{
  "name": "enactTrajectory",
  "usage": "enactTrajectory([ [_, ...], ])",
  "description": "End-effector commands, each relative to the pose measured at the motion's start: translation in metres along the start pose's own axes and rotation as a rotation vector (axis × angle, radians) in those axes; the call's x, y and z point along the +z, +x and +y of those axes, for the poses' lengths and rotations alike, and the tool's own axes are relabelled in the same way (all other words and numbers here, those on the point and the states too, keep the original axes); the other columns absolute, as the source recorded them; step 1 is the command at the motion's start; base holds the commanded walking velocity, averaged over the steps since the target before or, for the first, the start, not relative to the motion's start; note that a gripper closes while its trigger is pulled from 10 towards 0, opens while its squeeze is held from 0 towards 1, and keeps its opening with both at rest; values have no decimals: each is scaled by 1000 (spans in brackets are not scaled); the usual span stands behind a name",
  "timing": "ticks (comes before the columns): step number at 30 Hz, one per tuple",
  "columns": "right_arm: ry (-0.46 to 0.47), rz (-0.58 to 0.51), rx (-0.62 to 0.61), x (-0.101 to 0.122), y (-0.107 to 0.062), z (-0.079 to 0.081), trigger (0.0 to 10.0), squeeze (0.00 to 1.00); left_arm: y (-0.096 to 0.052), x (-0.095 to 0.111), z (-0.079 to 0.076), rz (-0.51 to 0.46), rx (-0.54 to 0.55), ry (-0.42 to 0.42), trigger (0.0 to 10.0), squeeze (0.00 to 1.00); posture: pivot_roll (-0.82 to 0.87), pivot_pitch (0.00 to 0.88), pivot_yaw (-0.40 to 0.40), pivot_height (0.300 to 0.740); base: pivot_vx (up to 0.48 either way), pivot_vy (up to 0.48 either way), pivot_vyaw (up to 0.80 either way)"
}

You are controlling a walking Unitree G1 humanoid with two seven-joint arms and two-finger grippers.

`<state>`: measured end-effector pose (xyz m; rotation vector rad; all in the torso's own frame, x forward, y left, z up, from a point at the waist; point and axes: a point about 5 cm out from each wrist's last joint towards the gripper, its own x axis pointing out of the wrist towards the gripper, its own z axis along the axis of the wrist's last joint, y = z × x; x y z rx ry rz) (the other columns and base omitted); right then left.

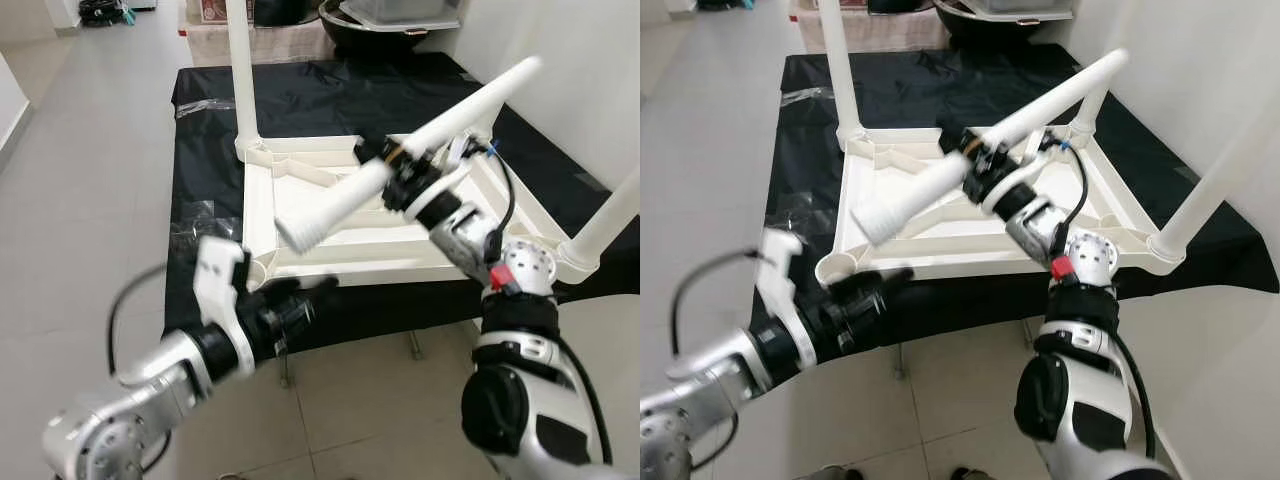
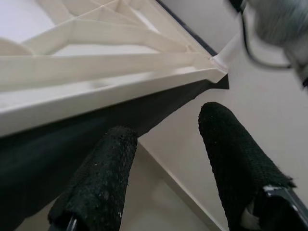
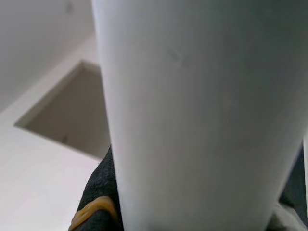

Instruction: Building children table

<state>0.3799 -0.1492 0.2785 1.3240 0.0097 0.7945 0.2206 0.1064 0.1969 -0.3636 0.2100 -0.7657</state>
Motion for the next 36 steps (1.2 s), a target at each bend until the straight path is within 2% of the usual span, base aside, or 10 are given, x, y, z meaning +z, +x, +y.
enactTrajectory([
  [1,-6,-32,-5,5,-1,-1,0,0,-2,-1,1,14,18,12,10000,0,91,118,-76,740,0,0,0],
  [4,-102,-32,-21,9,1,0,0,0,-2,0,1,7,23,15,10000,0,93,121,-76,740,0,0,0],
  [5,-284,9,-40,5,3,1,0,0,-2,0,1,4,28,30,10000,0,94,122,-74,740,0,0,0],
  [7,-284,9,-40,5,3,1,0,0,-2,0,1,4,28,30,10000,0,94,122,-74,740,0,0,0],
  [9,-551,81,-38,-5,7,4,0,0,-2,1,1,3,44,61,10000,0,93,123,-72,740,0,0,0],
  [13,-780,104,-65,-15,9,3,0,0,0,4,4,-25,102,102,10000,0,90,125,-70,740,0,0,0],
  [14,-883,104,-81,-20,10,3,824,0,1,8,6,-53,135,124,10000,0,90,126,-72,740,0,0,0],
  [15,-973,93,-94,-22,11,3,10000,0,2,12,8,-75,164,144,10000,0,91,126,-69,740,0,0,0],
  [24,-1195,-32,-52,-28,18,19,10000,0,3,18,15,-158,337,248,10000,0,91,128,-72,740,0,0,0],
  [36,-1241,-93,-27,-35,29,28,10000,0,10,-19,-11,-112,348,316,10000,0,91,123,-84,740,0,0,333],
])
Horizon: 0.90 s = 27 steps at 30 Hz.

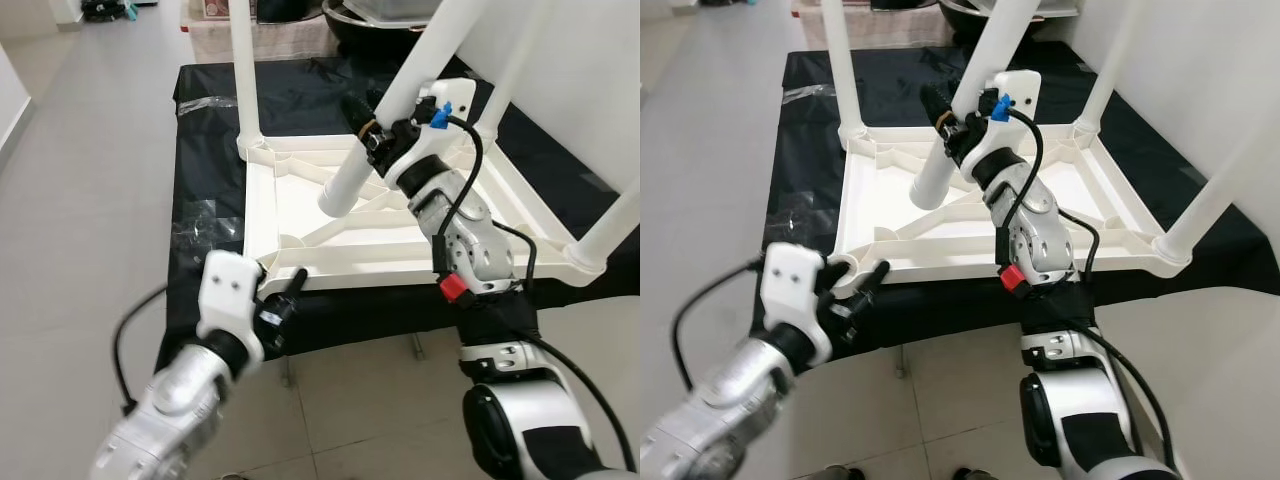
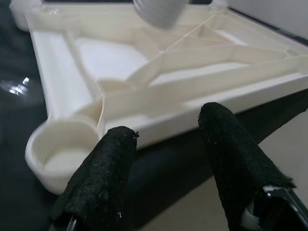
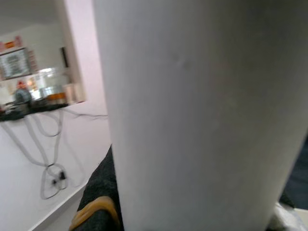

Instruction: Building children table

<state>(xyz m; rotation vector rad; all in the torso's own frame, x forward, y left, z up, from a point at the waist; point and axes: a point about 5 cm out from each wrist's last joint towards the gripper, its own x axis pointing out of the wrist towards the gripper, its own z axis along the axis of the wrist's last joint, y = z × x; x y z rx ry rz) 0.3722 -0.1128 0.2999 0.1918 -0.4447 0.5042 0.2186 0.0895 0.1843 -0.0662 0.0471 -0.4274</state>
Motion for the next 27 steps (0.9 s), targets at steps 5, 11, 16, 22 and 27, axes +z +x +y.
enactTrajectory([
  [5,-20,-13,38,3,7,9,10000,0,-3,-5,-7,1,2,-6,10000,0,90,121,-85,740,0,0,800],
  [11,-14,-3,39,1,8,7,10000,0,-4,-10,-6,1,26,1,10000,0,87,115,-87,740,0,0,800],
  [16,-27,10,28,-1,7,2,10000,0,-6,-17,-8,10,37,14,10000,0,86,108,-87,740,0,0,800],
  [22,-32,20,29,-5,6,1,10000,0,-9,-21,-8,12,49,20,10000,0,87,105,-83,740,0,0,800],
  [27,-38,28,33,-9,1,4,10000,0,-11,-25,-6,17,62,29,10000,0,88,104,-81,740,0,0,800],
])
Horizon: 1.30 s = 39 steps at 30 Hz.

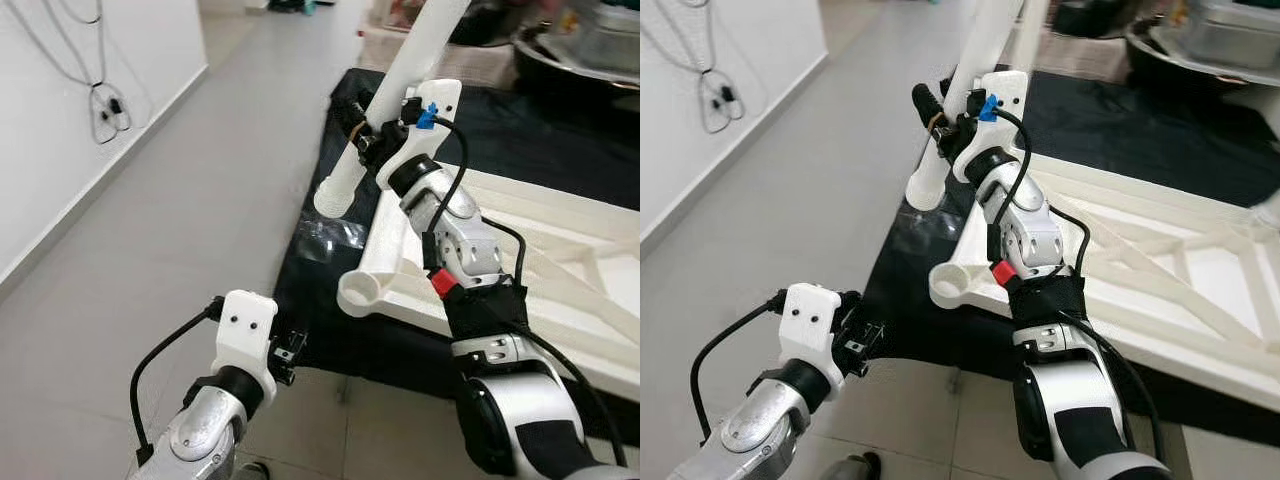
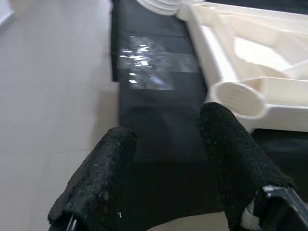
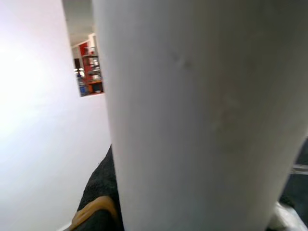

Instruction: Building children table

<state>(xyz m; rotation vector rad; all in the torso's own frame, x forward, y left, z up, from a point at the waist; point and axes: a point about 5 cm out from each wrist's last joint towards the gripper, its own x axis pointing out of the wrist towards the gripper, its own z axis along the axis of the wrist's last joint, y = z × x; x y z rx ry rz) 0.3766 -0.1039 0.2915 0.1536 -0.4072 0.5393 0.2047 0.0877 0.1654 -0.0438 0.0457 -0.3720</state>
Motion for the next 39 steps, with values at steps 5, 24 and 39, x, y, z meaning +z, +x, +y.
enactTrajectory([
  [5,-4,-16,-12,-1,-7,3,10000,0,0,-5,2,16,17,15,10000,0,87,107,-76,740,0,0,800],
  [24,18,-27,49,13,-14,-14,10000,0,-1,-10,7,21,32,35,10000,0,90,127,-70,740,0,0,-151],
  [39,-61,111,273,10,-26,-32,10000,0,-16,-18,12,55,36,41,10000,0,99,163,-64,740,0,0,-264],
])
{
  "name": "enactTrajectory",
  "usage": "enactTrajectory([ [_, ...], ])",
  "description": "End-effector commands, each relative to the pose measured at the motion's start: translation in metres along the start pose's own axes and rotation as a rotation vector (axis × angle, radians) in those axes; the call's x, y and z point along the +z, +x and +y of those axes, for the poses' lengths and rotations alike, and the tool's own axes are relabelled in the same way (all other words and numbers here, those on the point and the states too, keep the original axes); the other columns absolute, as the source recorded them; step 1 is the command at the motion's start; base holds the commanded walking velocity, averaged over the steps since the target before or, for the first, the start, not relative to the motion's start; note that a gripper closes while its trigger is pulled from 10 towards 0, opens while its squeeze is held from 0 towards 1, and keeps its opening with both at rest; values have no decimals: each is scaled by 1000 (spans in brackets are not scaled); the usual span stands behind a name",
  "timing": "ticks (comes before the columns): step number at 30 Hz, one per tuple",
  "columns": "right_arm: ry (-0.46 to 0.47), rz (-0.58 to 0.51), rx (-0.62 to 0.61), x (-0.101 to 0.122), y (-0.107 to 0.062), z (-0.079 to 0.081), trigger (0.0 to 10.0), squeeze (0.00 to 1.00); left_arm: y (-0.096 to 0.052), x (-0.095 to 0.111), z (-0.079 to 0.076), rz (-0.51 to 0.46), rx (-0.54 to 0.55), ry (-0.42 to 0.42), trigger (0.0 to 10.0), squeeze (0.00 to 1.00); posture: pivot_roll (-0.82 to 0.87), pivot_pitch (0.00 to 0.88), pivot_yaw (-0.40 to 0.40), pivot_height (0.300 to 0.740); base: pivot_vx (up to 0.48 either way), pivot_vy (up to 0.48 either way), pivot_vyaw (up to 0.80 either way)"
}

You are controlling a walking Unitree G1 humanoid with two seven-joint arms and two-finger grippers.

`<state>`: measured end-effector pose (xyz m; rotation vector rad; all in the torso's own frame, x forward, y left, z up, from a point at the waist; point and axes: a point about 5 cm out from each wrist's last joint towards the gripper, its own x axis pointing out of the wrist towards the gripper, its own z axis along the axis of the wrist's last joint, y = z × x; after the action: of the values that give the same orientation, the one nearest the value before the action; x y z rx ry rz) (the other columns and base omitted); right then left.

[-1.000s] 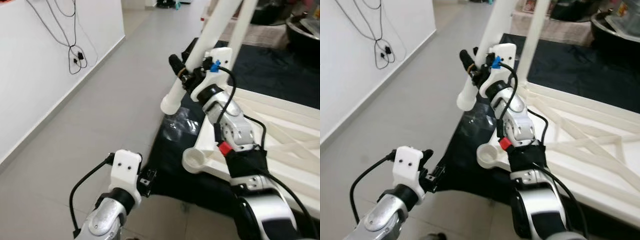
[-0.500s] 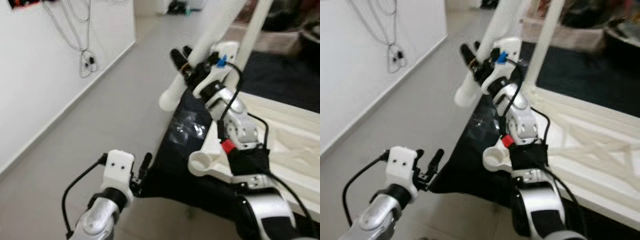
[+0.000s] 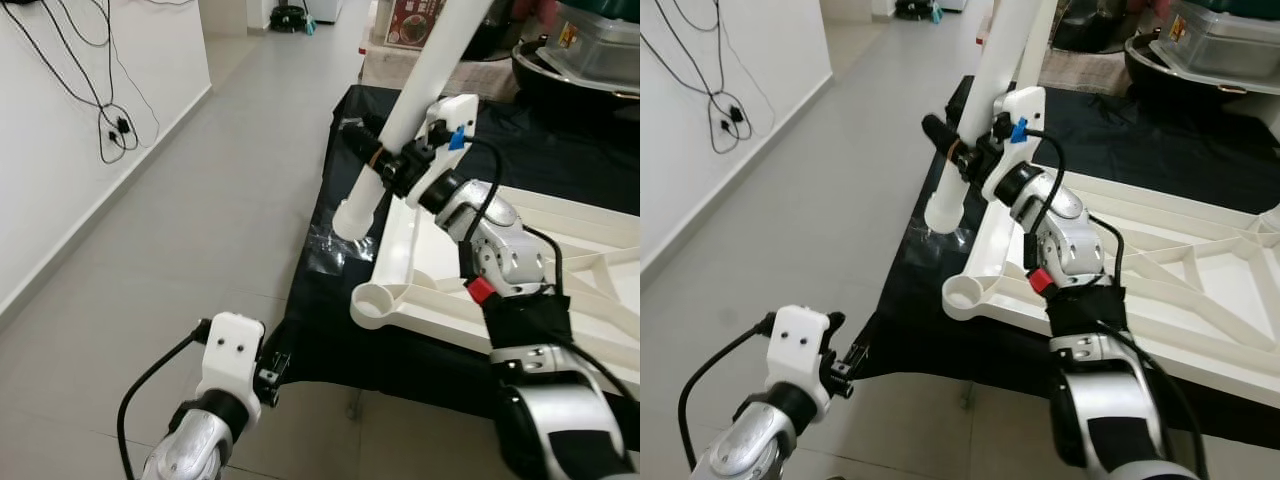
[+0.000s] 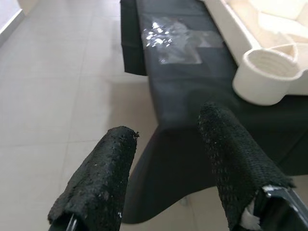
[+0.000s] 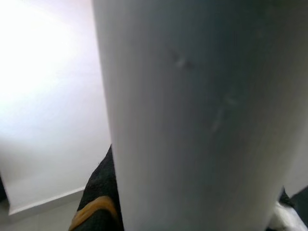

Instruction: Building children table

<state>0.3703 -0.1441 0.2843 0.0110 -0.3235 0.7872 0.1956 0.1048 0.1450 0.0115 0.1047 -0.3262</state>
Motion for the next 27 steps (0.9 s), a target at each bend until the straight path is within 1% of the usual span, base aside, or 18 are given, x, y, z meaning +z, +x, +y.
enactTrajectory([
  [1,11,-6,10,4,-4,-6,10000,0,-4,2,-2,-10,-12,-1,10000,0,99,171,-60,740,0,0,-800],
  [2,11,-6,10,4,-4,-6,10000,0,-4,2,-2,-10,-12,-1,10000,0,99,171,-60,740,0,0,-800],
  [5,25,11,5,3,-11,-13,10000,0,-6,2,-3,-6,-15,-2,10000,0,100,181,-57,740,0,0,-800],
  [7,26,6,7,4,-12,-13,10000,0,-6,2,-3,-5,-16,-4,10000,0,98,188,-50,740,0,0,-800],
  [9,21,6,26,5,-12,-11,10000,0,-7,2,-3,-4,-18,-4,10000,0,98,192,-50,740,0,0,-800],
  [11,30,-2,81,6,-10,-3,10000,0,-7,2,-4,0,-22,-4,10000,0,98,197,-47,740,0,0,0],
  [12,30,-2,81,6,-10,-3,10000,0,-7,2,-4,0,-22,-4,10000,0,98,197,-47,740,0,0,0],
  [14,45,6,144,5,-7,3,10000,0,-8,2,-4,0,-24,-2,10000,0,98,197,-47,740,0,0,0],
  [15,45,6,144,5,-7,3,10000,0,-8,2,-4,0,-24,-2,10000,0,98,197,-47,740,0,0,0],
  [17,88,16,240,6,-5,8,10000,0,-9,2,-4,-2,-25,-2,10000,0,102,203,-47,740,0,0,0],
  [18,88,16,240,6,-5,8,10000,0,-9,2,-4,-2,-25,-2,10000,0,102,203,-47,740,0,0,0],
  [19,114,22,319,8,-5,10,10000,0,-11,4,-4,-5,-26,-7,10000,0,109,209,-49,740,0,0,0],
  [20,111,35,391,10,-7,10,10000,0,-13,6,-6,-12,-36,-20,10000,0,112,215,-44,740,0,0,0],
  [21,111,35,391,10,-7,10,10000,0,-13,6,-6,-12,-36,-20,10000,0,112,215,-44,740,0,0,0],
  [23,115,53,490,15,-10,5,10000,0,-18,10,-10,-27,-53,-38,10000,0,118,223,-43,740,0,0,0],
  [24,115,53,490,15,-10,5,10000,0,-18,10,-10,-27,-53,-38,10000,0,118,223,-43,740,0,0,0],
  [26,116,70,564,20,-15,-1,10000,0,-22,15,-13,-40,-68,-39,10000,0,120,229,-42,740,0,0,0],
  [27,101,87,596,21,-17,-3,10000,0,-23,16,-15,-45,-76,-38,10000,0,122,234,-38,740,0,0,0],
])
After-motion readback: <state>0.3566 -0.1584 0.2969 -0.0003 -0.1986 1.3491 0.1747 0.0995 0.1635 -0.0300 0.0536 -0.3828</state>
